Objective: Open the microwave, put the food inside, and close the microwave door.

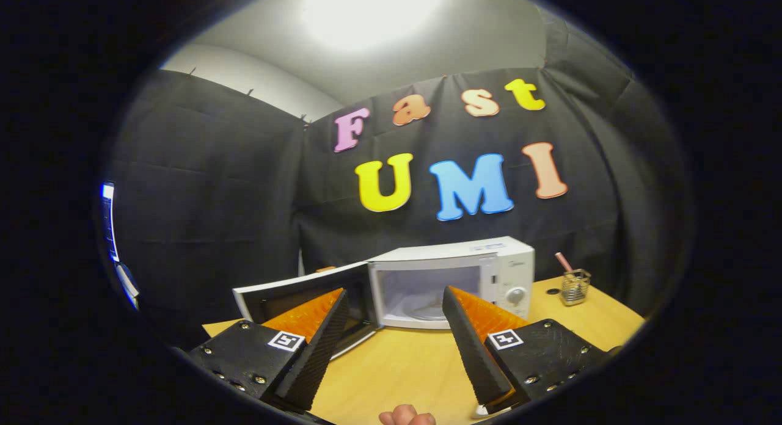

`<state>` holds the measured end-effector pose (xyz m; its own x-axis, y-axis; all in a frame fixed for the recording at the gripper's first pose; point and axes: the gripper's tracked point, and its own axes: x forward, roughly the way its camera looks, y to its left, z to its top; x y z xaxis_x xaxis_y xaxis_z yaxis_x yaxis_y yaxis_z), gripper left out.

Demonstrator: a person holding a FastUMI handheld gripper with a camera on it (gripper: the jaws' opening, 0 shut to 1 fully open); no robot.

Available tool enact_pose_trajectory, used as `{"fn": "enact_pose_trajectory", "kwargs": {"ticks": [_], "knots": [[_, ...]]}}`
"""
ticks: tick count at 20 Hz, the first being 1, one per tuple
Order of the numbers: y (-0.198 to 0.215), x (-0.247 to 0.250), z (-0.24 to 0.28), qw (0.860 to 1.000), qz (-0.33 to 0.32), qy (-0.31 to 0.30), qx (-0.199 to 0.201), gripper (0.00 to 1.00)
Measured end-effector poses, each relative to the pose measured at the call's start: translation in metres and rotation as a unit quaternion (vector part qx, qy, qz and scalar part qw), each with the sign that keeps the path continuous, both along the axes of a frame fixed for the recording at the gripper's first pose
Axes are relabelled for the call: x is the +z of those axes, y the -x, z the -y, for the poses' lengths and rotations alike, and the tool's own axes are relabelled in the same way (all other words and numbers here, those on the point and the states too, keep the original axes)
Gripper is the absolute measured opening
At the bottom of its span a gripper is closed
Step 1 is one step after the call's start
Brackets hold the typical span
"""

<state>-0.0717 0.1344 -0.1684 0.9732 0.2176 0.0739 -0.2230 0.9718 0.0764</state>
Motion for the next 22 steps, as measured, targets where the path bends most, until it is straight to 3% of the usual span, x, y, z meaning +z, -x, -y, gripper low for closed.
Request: {"fn": "enact_pose_trajectory", "kwargs": {"ticks": [4, 8, 22], "knots": [[0.005, -0.011, 0.089, 0.996, -0.008, -0.01, -0.09, 0.93], [0.008, -0.03, 0.137, 0.99, -0.029, -0.03, -0.134, 0.94], [0.003, -0.147, 0.15, 0.979, -0.148, -0.001, -0.139, 0.94]]}}
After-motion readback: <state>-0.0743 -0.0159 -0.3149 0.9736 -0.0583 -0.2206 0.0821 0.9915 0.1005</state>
